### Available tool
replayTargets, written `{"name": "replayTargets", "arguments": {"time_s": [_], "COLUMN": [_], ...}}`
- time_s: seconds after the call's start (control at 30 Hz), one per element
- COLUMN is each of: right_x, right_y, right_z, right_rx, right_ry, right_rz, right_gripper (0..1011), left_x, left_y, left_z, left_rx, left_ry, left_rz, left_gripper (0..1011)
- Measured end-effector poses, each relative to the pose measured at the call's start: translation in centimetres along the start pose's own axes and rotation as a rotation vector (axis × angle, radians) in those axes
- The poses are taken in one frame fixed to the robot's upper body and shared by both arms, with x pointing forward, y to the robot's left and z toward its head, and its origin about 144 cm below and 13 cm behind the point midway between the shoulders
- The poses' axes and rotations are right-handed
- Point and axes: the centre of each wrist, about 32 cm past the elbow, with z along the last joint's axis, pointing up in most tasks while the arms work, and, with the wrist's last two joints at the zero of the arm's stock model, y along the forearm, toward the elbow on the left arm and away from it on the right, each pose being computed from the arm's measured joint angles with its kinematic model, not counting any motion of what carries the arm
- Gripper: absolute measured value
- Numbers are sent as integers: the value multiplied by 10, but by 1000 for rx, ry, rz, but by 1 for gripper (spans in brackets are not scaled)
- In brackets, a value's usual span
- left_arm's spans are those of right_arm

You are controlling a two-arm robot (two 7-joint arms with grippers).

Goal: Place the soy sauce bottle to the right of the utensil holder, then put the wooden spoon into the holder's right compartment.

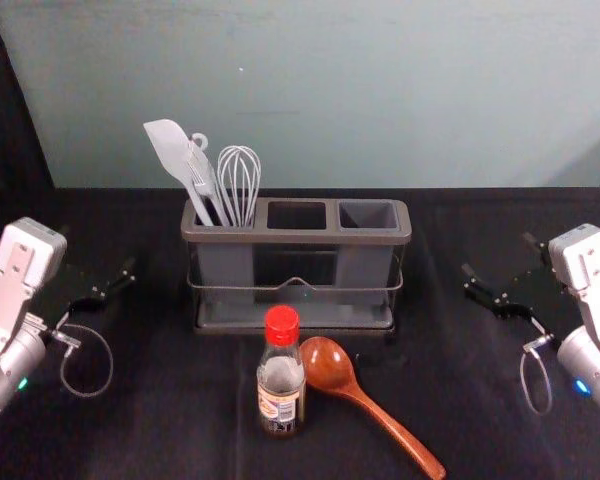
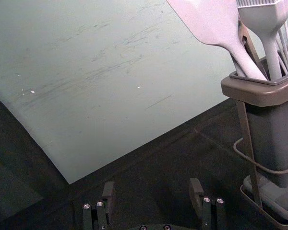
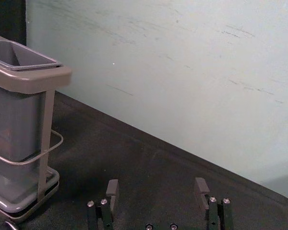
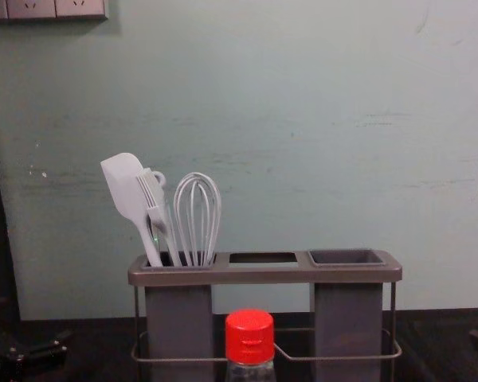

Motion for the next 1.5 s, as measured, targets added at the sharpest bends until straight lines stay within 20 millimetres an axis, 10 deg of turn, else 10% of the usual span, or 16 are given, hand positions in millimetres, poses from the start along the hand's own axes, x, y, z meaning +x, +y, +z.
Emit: {"name": "replayTargets", "arguments": {"time_s": [1.5], "right_x": [0], "right_y": [0], "right_z": [0], "right_rx": [0], "right_ry": [0], "right_rz": [0], "right_gripper": [1004], "left_x": [0], "left_y": [0], "left_z": [0], "left_rx": [0], "left_ry": [0], "left_rz": [0], "left_gripper": [1011]}}
